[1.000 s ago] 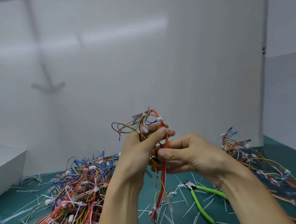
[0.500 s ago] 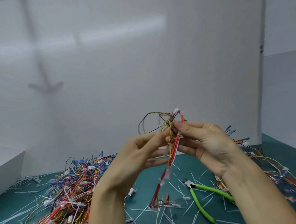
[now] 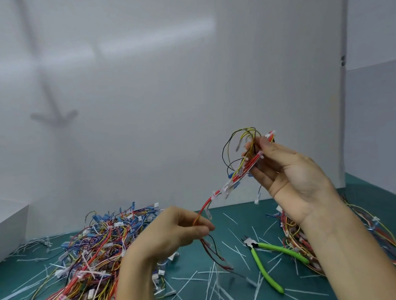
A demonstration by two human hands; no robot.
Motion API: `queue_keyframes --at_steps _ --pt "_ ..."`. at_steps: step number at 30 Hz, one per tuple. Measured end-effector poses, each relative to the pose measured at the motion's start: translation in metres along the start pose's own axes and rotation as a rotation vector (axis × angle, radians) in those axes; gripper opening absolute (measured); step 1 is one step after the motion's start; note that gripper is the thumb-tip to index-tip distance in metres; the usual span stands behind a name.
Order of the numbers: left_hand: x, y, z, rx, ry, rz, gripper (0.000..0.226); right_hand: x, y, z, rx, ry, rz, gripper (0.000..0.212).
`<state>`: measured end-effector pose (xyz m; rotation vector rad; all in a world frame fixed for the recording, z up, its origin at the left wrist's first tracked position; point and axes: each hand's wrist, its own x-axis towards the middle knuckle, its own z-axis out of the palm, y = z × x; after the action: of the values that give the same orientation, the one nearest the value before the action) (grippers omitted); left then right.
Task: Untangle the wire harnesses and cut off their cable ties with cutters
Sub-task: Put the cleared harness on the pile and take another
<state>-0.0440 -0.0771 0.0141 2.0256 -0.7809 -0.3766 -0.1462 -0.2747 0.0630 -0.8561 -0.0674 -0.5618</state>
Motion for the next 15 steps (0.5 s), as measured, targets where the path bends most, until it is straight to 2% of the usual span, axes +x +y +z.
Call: queue_keyframes --at_steps 4,7,11,13,15 --pt "0.0011 0.0014 -0.0010 -0.290 0.160 -0.004 0.016 0.0002 -0.0026 -0.0003 0.029 -0.002 -0.001 0.025" --pt "-0.0002 0.0062 -0.0025 -0.462 0.206 0.039 0.019 0.0004 -0.0029 0.0004 0.061 -0.035 0.010 0.026" --pt "-0.0015 0.0093 -0.0055 -0.561 0.188 0.112 0.030 -0.0012 -0.0029 0.0021 0.083 -0.104 0.011 0.019" --pt "-0.0021 0.0090 -0.0062 -0.571 0.164 0.126 0.027 -0.0024 -0.0032 0.0030 0.041 -0.127 0.001 0.019" --pt "-0.0020 0.0056 -0.0054 -0.423 0.120 0.097 0.024 -0.0034 -0.0036 0.0032 -0.027 -0.150 -0.025 0.019"
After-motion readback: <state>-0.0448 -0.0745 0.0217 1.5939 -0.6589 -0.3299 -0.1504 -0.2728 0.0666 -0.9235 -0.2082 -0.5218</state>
